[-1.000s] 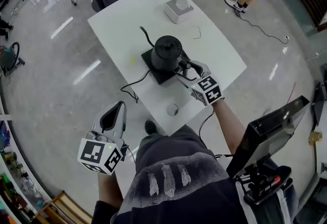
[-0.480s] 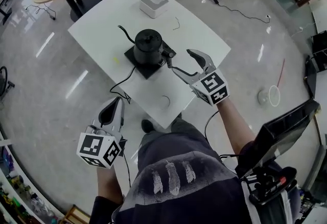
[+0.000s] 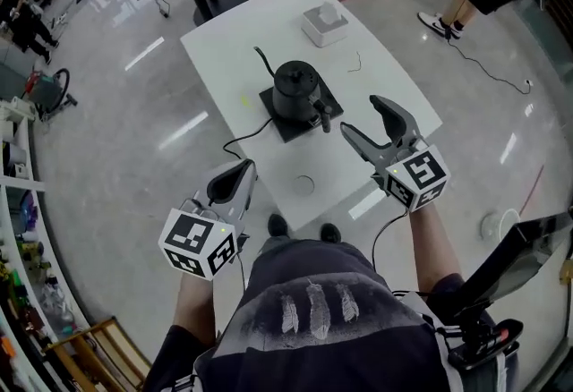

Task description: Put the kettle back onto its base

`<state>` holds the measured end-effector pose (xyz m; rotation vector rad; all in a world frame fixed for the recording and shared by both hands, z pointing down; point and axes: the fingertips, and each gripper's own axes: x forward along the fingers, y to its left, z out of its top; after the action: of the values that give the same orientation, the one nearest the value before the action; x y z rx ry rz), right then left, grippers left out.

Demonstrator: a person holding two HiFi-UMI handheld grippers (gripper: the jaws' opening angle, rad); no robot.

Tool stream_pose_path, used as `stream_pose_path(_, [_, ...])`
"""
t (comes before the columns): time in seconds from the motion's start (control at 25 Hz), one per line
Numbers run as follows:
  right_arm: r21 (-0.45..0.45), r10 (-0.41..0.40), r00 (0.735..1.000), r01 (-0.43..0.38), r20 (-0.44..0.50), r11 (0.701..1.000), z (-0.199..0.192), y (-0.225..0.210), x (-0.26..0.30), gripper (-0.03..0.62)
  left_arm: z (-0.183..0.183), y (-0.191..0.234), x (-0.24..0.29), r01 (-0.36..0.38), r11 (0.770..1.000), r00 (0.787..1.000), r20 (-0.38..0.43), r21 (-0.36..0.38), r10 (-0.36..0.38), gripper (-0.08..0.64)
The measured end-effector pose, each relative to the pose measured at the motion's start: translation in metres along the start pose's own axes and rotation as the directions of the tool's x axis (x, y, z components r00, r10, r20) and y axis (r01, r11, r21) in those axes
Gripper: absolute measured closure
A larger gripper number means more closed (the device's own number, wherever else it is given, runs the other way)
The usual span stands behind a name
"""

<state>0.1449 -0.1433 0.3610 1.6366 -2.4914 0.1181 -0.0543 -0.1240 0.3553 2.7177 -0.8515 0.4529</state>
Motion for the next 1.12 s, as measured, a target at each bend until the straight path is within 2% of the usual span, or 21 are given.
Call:
stream_pose_path(0.08, [0.057,0.053,0.998,-0.054,0.029,0.997,0.003,0.0,-0.012,0.286,0.001,-0.014,0.004,-0.022,1.0,1.0,-0.011,0.015,0.022,0.56])
stream_pose_path(0.2, [0.12,0.139,0.988,-0.146,0.068,0.982,0.005,0.002,-0.028,0.36,0.003,-0.036,0.01,-0.054,0.998,0.998,-0.02,0.036,0.055,0.56])
stream_pose_path(0.24, [0.118,0.156,0.986,-0.162,0.063,0.98,0.002,0.002,-0.032,0.414,0.003,-0.043,0.009,-0.068,0.997,0.997,-0.023,0.042,0.069,0.56])
stream_pose_path(0.28, [0.112,0.176,0.983,-0.18,0.047,0.977,-0.002,0.004,-0.036,0.527,0.003,-0.05,0.008,-0.081,0.996,0.996,-0.028,0.043,0.082,0.56])
stream_pose_path(0.32, [0.105,0.204,0.979,-0.205,0.024,0.973,-0.007,0.007,-0.039,0.591,0.001,-0.056,0.005,-0.091,0.995,0.995,-0.034,0.037,0.092,0.56])
stream_pose_path(0.44, [0.079,0.275,0.961,-0.272,-0.017,0.959,-0.021,0.016,-0.045,0.591,-0.007,-0.07,-0.005,-0.133,0.991,0.99,-0.053,0.009,0.133,0.56])
stream_pose_path(0.56, [0.11,0.323,0.946,-0.322,0.009,0.94,-0.027,0.022,-0.049,0.591,-0.016,-0.078,-0.02,-0.21,0.978,0.975,-0.069,0.008,0.21,0.56])
stream_pose_path(0.72, [0.137,0.385,0.922,-0.387,0.041,0.912,-0.03,0.033,-0.051,0.591,-0.023,-0.085,-0.041,-0.302,0.953,0.95,-0.078,-0.006,0.301,0.56])
stream_pose_path(0.92, [0.129,0.477,0.878,-0.479,0.043,0.868,-0.039,0.057,-0.033,0.591,-0.04,-0.085,-0.066,-0.396,0.916,0.918,-0.064,-0.068,0.392,0.56])
stream_pose_path(1.12, [0.083,0.536,0.844,-0.537,0.026,0.84,-0.025,0.086,-0.035,0.591,-0.049,-0.087,-0.092,-0.435,0.893,0.9,-0.05,-0.115,0.432,0.56])
